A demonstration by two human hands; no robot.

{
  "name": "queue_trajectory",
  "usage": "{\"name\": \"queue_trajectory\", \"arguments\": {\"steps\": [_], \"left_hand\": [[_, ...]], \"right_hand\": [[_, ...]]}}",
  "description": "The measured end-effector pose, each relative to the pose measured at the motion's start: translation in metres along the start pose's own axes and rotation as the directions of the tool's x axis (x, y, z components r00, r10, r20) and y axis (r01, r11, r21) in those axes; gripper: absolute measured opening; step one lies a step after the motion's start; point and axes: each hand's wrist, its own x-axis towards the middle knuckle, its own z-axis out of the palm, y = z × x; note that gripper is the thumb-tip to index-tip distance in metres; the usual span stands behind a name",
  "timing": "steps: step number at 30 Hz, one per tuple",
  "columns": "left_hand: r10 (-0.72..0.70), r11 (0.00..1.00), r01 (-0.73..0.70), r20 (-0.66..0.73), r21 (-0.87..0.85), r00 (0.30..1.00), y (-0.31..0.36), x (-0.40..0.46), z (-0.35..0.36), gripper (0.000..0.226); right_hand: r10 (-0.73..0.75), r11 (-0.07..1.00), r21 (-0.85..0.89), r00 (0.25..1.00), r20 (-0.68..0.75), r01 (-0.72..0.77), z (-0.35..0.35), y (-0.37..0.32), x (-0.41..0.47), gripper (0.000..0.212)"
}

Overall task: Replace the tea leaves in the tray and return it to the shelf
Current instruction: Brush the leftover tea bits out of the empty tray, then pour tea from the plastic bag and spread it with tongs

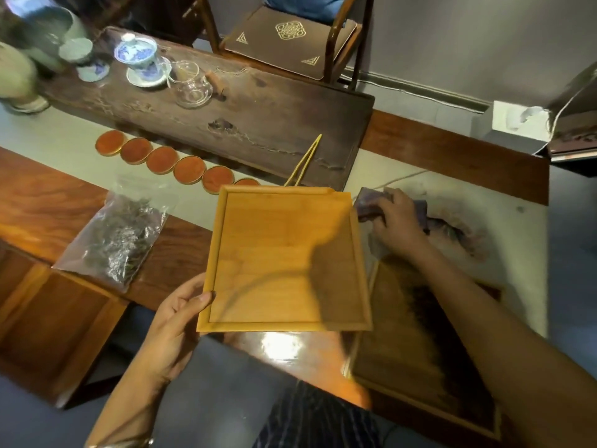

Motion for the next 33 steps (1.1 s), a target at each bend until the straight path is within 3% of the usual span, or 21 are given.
{"name": "queue_trajectory", "arguments": {"steps": [3,7,10,12,15,20,23,26,33], "left_hand": [[-0.005,1.0,0.005,0.023,-0.002,1.0,0.004,-0.002,0.004,0.041],[-0.004,1.0,0.005,0.064,-0.012,0.998,0.013,-0.006,0.015,0.04],[0.011,1.0,-0.012,0.11,0.01,0.994,0.018,-0.014,0.027,0.04],[0.034,0.998,-0.039,0.116,0.046,0.993,0.02,-0.021,0.035,0.041],[0.066,0.989,-0.08,0.113,0.122,0.991,0.022,-0.032,0.042,0.041],[0.058,0.951,-0.093,0.125,0.294,0.99,0.025,-0.041,0.039,0.038],[0.071,0.925,-0.096,0.081,0.366,0.994,0.023,-0.036,0.024,0.035],[0.062,0.89,-0.088,0.072,0.448,0.995,0.024,-0.024,0.003,0.033],[0.079,0.726,-0.066,0.012,0.685,0.997,0.026,0.027,-0.065,0.031]], "right_hand": [[0.139,0.931,0.347,0.989,-0.049,-0.113,-0.015,-0.017,-0.045,0.025],[0.296,0.689,0.659,0.947,0.126,-0.303,-0.038,-0.042,-0.122,0.028],[0.256,0.66,0.693,0.954,0.157,-0.291,-0.047,-0.053,-0.168,0.018],[0.244,0.665,0.699,0.961,0.127,-0.262,-0.047,-0.055,-0.189,0.028],[0.264,0.736,0.633,0.963,0.057,-0.24,-0.047,-0.054,-0.207,0.038],[0.209,0.839,0.517,0.978,-0.015,-0.171,-0.044,-0.06,-0.224,0.036],[0.237,0.879,0.44,0.969,-0.067,-0.184,-0.035,-0.076,-0.23,0.034],[0.3,0.848,0.481,0.949,-0.093,-0.221,-0.017,-0.094,-0.224,0.038],[0.431,0.791,0.463,0.901,0.04,-0.399,0.042,-0.144,-0.187,0.045]]}}
